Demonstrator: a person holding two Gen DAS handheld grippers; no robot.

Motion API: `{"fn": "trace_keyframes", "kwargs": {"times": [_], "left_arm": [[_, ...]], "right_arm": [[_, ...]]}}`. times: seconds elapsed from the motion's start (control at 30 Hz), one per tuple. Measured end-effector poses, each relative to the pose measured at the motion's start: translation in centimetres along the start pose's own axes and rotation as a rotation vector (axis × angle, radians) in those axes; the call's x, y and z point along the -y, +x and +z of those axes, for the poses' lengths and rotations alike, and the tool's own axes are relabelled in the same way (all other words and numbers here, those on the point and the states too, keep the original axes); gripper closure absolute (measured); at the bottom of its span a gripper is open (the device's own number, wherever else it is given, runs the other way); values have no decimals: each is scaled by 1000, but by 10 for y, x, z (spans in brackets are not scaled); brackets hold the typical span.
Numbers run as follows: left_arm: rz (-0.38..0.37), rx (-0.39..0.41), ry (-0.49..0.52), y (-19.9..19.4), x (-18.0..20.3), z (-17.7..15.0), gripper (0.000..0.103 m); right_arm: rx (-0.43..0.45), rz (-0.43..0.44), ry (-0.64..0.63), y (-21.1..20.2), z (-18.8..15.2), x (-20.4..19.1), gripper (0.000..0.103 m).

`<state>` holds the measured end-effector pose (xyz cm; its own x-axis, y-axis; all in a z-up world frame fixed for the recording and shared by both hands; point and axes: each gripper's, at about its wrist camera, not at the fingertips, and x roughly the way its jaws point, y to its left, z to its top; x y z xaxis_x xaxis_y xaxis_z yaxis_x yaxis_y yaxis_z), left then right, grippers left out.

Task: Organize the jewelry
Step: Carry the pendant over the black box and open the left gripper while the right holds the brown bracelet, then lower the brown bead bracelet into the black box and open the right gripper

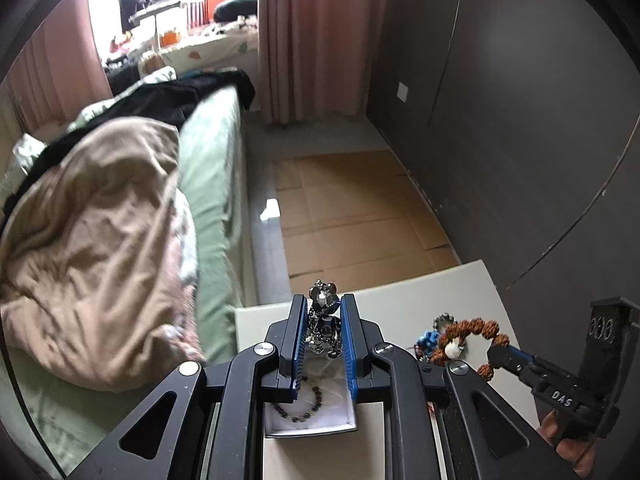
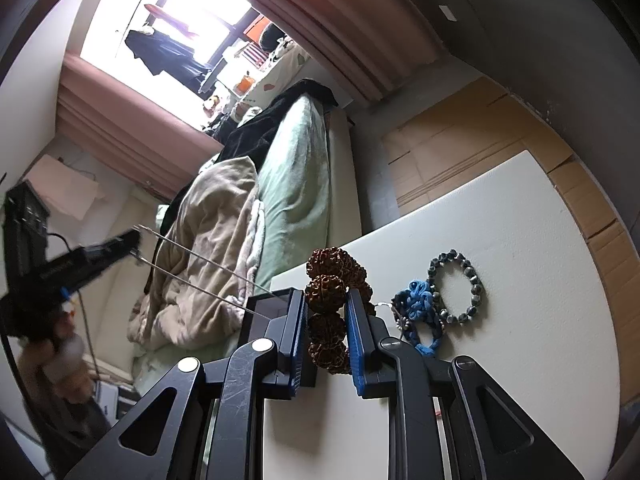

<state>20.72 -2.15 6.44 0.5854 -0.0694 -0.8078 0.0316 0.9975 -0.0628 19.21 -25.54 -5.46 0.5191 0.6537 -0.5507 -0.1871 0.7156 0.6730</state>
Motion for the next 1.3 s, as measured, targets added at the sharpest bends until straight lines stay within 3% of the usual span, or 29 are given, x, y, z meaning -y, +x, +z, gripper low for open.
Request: {"fn": "trace_keyframes", "kwargs": {"times": [0.43,0.7,0.77,0.8,0.83,0.87,1.1,1.3], "left_arm": [[-60,-78,-149,76,-26,-52,86],[-146,-31,-290,93,-43,-79,83],[-149,-38,-331,96,-54,-85,66],[-154,-51,-353,96,-60,-87,46],[-175,-41,-375,92,-67,-88,32],[-185,-23,-383,87,-71,-89,28],[-159,48,-412,51,-106,-94,25],[-135,109,-445,28,-134,-100,25]], "right_arm": [[42,43,-45,-1,-1,-16,82],[42,57,-69,11,-6,-33,82],[37,61,-72,16,-8,-36,82],[36,64,-75,19,-10,-39,82],[36,67,-76,21,-11,-41,82],[36,75,-78,24,-12,-44,82],[2,137,-101,51,-26,-71,82],[-68,125,-158,93,-45,-98,82]]}}
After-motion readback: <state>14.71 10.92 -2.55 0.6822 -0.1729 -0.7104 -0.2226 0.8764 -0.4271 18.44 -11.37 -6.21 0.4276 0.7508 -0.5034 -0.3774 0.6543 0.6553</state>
